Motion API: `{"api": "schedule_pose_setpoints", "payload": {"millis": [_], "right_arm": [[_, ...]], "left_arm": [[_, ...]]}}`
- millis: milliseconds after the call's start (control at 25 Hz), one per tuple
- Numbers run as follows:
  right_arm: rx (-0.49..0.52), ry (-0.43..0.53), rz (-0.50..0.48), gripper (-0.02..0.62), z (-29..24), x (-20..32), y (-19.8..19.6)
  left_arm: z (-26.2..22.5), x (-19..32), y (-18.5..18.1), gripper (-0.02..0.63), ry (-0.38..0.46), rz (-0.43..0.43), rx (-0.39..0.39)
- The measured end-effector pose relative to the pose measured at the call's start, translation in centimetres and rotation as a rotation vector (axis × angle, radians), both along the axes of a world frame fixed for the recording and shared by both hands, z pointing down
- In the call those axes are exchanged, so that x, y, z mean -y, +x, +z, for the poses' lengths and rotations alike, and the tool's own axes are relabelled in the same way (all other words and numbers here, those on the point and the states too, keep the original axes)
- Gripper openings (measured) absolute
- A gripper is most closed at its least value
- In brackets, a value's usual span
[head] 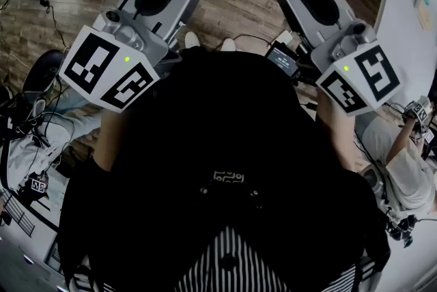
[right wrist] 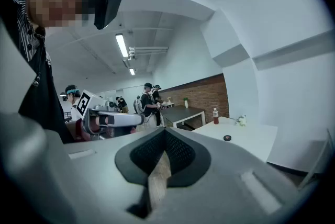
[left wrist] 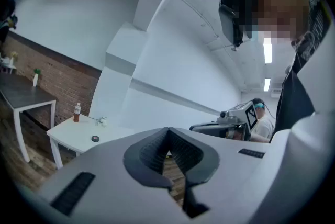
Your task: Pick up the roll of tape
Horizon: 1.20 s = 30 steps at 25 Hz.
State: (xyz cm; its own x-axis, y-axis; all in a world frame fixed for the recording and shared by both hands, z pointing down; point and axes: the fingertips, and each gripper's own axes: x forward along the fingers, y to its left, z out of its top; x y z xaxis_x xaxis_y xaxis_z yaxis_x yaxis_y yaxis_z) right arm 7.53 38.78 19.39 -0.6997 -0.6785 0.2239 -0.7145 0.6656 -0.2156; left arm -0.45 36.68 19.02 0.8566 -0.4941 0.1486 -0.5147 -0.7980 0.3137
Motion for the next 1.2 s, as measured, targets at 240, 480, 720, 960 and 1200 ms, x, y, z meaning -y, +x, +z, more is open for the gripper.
{"api": "schedule_pose_setpoints", "payload": {"millis": [240,480,720,960,1200], "right_arm": [[-0.003,0.009,-0.017,0.003,0.6,-1.1,0.3],[0.085,0.008,-0.063,0.005,0.2,-1.8,0.7],[0.088,0.049,-0.085,0.005,0.2,-4.1,2.2],[0.089,0.031,-0.102,0.005,0.6,-4.0,2.2],[0.051,0.020,-0.083,0.005,0.7,1.6,2.2]], "left_arm": [[-0.1,-1.6,1.2,0.006,0.040,0.029,0.024],[-0.1,-2.7,1.6,0.006,0.016,0.016,0.002],[0.8,-6.2,3.5,0.006,0.016,0.024,0.088],[0.2,-6.6,3.9,0.006,0.059,0.051,0.115],[1.4,-3.2,5.9,0.006,0.040,0.222,0.125]]}}
